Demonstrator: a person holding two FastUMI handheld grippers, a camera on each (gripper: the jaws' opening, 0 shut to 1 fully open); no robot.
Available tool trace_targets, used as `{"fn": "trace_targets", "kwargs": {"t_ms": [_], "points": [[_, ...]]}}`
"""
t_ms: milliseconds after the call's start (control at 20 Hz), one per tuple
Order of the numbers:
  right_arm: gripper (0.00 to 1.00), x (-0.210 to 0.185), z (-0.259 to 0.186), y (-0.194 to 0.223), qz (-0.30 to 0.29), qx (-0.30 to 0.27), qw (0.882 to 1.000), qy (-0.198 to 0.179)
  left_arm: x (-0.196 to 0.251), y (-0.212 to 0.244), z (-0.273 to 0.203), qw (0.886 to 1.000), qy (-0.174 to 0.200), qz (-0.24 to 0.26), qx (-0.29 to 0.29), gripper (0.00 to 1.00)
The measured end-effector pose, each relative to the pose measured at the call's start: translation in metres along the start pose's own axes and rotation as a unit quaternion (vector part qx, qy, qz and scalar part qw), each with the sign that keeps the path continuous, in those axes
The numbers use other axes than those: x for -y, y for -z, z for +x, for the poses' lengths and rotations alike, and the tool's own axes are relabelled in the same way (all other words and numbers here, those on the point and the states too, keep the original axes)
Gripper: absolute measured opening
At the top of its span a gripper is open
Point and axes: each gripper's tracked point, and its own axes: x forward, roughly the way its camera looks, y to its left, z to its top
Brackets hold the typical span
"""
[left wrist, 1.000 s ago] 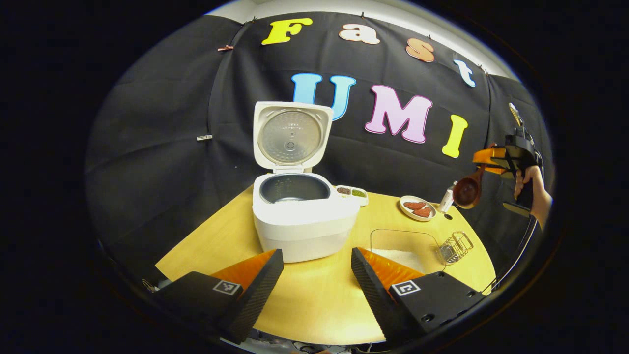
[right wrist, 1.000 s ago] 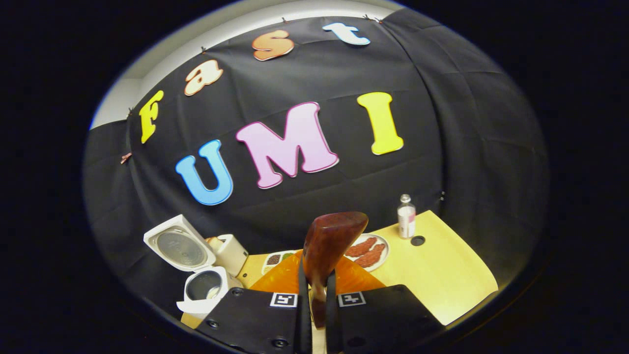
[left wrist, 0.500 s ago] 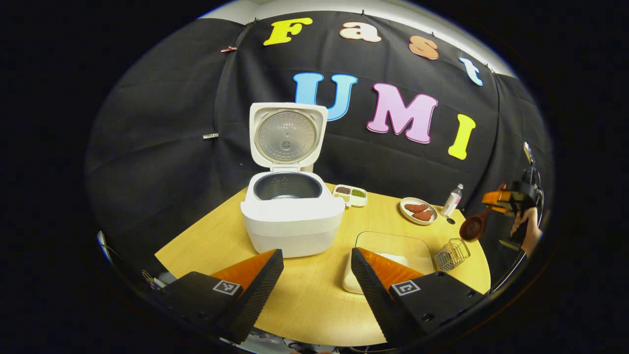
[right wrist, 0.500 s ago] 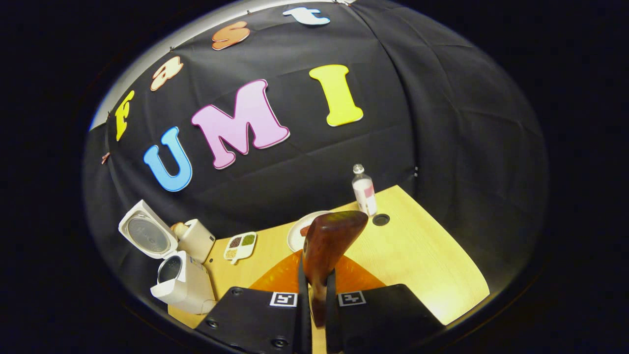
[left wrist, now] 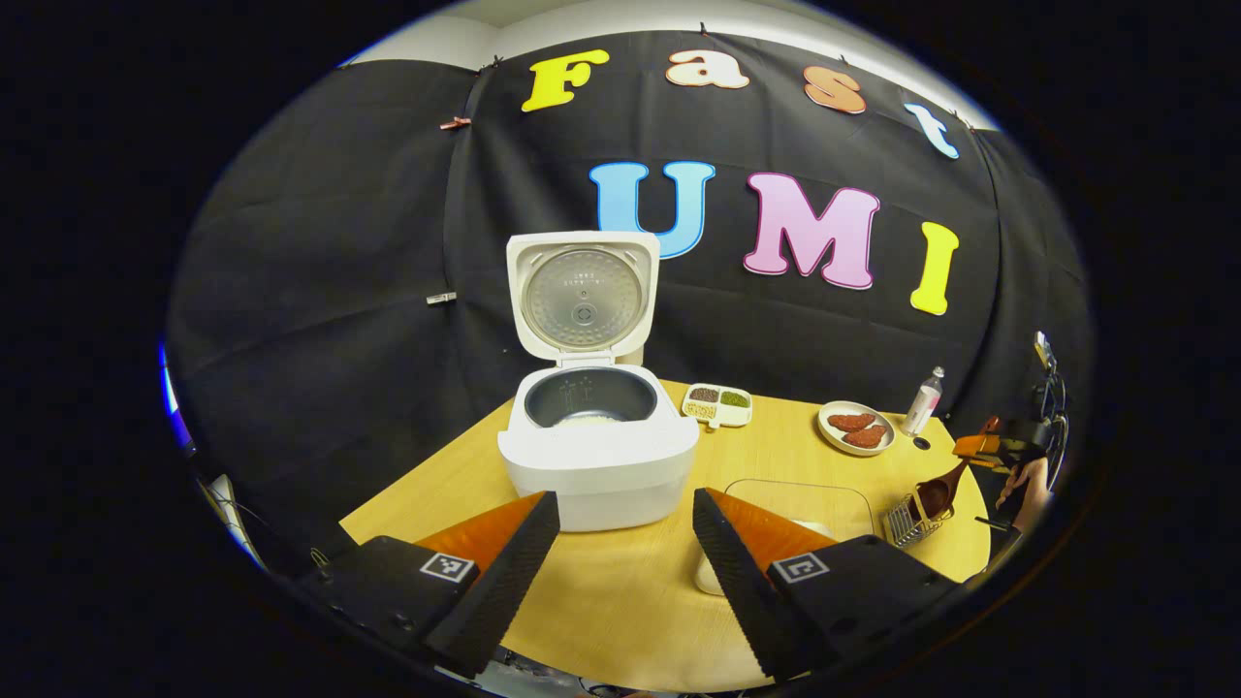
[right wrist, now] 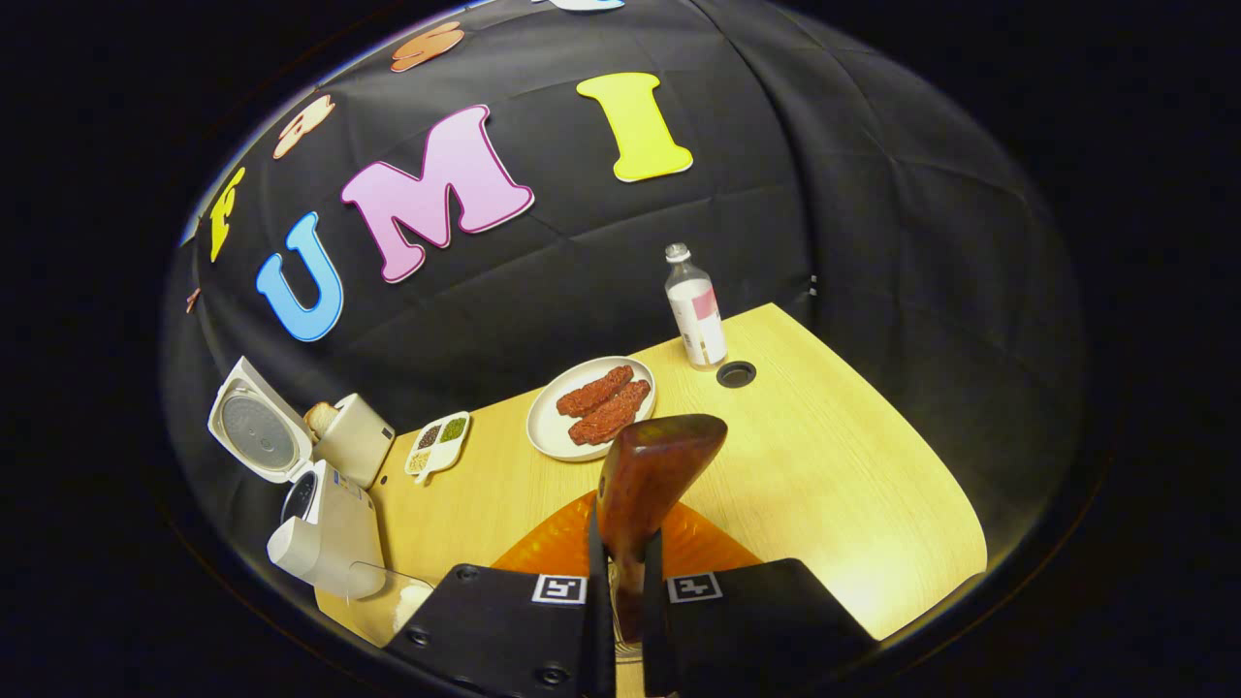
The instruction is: Close the left gripper, press the button to open the rice cooker; take a wooden spoon from the chopstick holder with the right hand, scoop a spoonful of rice and pour it into the rice cooker, then put the wooden spoon back into the chopstick holder.
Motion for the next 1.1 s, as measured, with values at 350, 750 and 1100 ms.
{"fn": "trace_targets", "kwargs": {"t_ms": [350,750,1100], "points": [[0.27,0.005,-0.002,0.015,0.025,-0.013,1.0,0.013,-0.015,-0.016,0.004,1.0,-0.014,-0.018,0.011,0.96],[0.98,0.007,-0.061,-0.001,-0.051,0.038,0.997,0.054,-0.051,-0.098,0.028,0.997,-0.016,-0.022,0.065,0.95],[0.99,-0.024,-0.149,-0.031,-0.206,0.132,0.967,0.063,-0.076,-0.197,0.074,0.992,-0.009,-0.023,0.122,0.95]]}}
